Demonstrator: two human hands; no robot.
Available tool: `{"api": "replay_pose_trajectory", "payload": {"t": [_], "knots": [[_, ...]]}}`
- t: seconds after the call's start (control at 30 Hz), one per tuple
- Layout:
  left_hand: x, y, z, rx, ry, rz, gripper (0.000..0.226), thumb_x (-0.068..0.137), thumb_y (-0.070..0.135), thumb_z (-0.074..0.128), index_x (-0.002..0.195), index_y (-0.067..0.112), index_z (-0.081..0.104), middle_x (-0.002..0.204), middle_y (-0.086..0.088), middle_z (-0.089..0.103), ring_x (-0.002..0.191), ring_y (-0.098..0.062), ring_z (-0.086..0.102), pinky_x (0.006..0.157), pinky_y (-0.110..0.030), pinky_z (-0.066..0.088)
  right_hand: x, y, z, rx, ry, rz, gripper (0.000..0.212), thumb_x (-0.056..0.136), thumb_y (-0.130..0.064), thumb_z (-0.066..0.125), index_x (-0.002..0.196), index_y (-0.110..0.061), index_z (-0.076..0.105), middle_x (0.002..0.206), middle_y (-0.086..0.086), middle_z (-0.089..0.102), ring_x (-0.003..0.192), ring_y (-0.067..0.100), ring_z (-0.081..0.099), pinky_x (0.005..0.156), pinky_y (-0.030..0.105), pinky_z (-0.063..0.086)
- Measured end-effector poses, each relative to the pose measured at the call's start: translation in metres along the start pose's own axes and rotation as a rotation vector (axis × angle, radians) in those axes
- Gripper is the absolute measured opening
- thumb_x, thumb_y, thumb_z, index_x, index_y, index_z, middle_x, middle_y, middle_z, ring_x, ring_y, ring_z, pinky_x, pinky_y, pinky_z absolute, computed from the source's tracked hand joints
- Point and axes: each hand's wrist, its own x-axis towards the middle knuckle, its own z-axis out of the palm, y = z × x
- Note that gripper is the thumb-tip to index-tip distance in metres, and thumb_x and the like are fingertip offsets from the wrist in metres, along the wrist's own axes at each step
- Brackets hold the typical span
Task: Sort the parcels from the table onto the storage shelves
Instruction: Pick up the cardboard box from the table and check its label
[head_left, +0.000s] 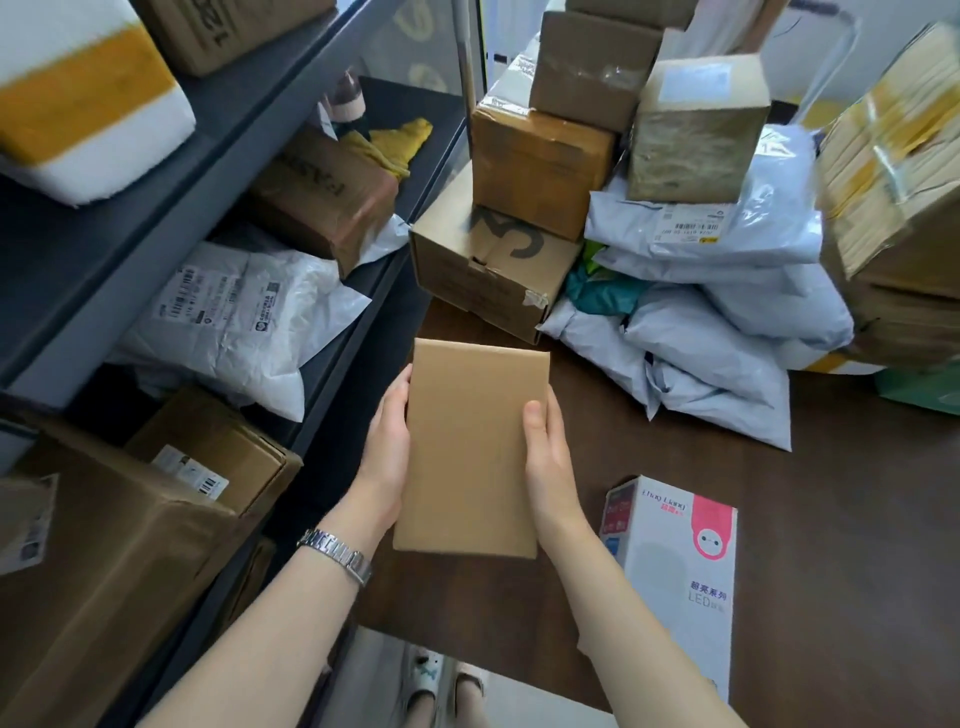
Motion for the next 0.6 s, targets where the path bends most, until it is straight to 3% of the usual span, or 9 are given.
{"api": "replay_pose_trajectory", "payload": {"t": [0.13, 0.23, 0.3, 0.33, 0.4, 0.5, 0.6], "knots": [[-0.021, 0.045, 0.001, -0.024, -0.019, 0.096, 0.055, 0.105, 0.053, 0.029, 0.142, 0.025, 0.059, 0.141, -0.009, 0.065, 0.13, -0.03, 0.06, 0.109, -0.054, 0.048, -0.015, -0.047, 0.003, 0.034, 0.03, -0.14, 0.064, 0.096, -0.057, 0.04, 0.156, -0.036, 0.032, 0.158, -0.004, 0.043, 0.14, 0.012, 0.046, 0.118, 0.045, 0.037], [-0.04, 0.065, 0.002, -0.046, -0.055, 0.127, 0.052, 0.102, 0.055, 0.032, 0.123, 0.03, 0.073, 0.117, -0.005, 0.078, 0.111, -0.025, 0.073, 0.085, -0.04, 0.062, -0.032, -0.075, 0.002, 0.043, 0.023, -0.18, 0.063, 0.095, -0.057, 0.042, 0.155, -0.036, 0.035, 0.158, -0.003, 0.043, 0.142, 0.014, 0.044, 0.119, 0.046, 0.034], [-0.053, 0.074, 0.001, -0.059, -0.079, 0.142, 0.053, 0.094, 0.063, 0.036, 0.111, 0.036, 0.078, 0.107, 0.002, 0.082, 0.1, -0.016, 0.077, 0.074, -0.031, 0.062, -0.044, -0.09, -0.004, 0.042, 0.035, -0.229, 0.065, 0.092, -0.06, 0.043, 0.153, -0.037, 0.039, 0.157, -0.008, 0.045, 0.142, 0.009, 0.044, 0.119, 0.042, 0.034], [-0.058, 0.076, 0.001, -0.055, -0.102, 0.156, 0.054, 0.091, 0.067, 0.037, 0.113, 0.039, 0.077, 0.108, 0.005, 0.082, 0.1, -0.012, 0.077, 0.077, -0.03, 0.061, -0.048, -0.096, -0.007, 0.039, 0.046, -0.247, 0.065, 0.092, -0.061, 0.043, 0.152, -0.037, 0.041, 0.155, -0.01, 0.048, 0.141, 0.006, 0.045, 0.119, 0.039, 0.035], [-0.064, 0.079, 0.0, -0.021, -0.162, 0.175, 0.06, 0.091, 0.071, 0.036, 0.134, 0.04, 0.065, 0.126, 0.007, 0.076, 0.114, -0.011, 0.071, 0.097, -0.038, 0.055, -0.052, -0.104, -0.015, 0.059, 0.051, -0.249, 0.057, 0.096, -0.059, 0.041, 0.148, -0.037, 0.046, 0.146, -0.016, 0.057, 0.132, 0.001, 0.053, 0.116, 0.036, 0.04], [-0.067, 0.086, 0.0, 0.053, -0.247, 0.221, 0.062, 0.096, 0.069, 0.032, 0.153, 0.045, 0.039, 0.156, 0.01, 0.051, 0.142, -0.013, 0.049, 0.119, -0.047, 0.035, -0.056, -0.105, -0.019, 0.134, 0.051, -0.166, 0.036, 0.104, -0.052, 0.039, 0.135, -0.044, 0.055, 0.125, -0.026, 0.069, 0.117, -0.004, 0.063, 0.114, 0.041, 0.043], [-0.068, 0.097, 0.001, 0.138, -0.214, 0.328, 0.046, 0.1, 0.055, 0.034, 0.146, 0.055, 0.04, 0.158, 0.016, 0.044, 0.145, -0.009, 0.041, 0.122, -0.045, 0.03, -0.058, -0.102, -0.023, 0.231, 0.046, -0.084, 0.048, 0.102, -0.057, 0.041, 0.14, -0.034, 0.056, 0.134, -0.003, 0.069, 0.123, 0.018, 0.065, 0.11, 0.05, 0.047]]}}
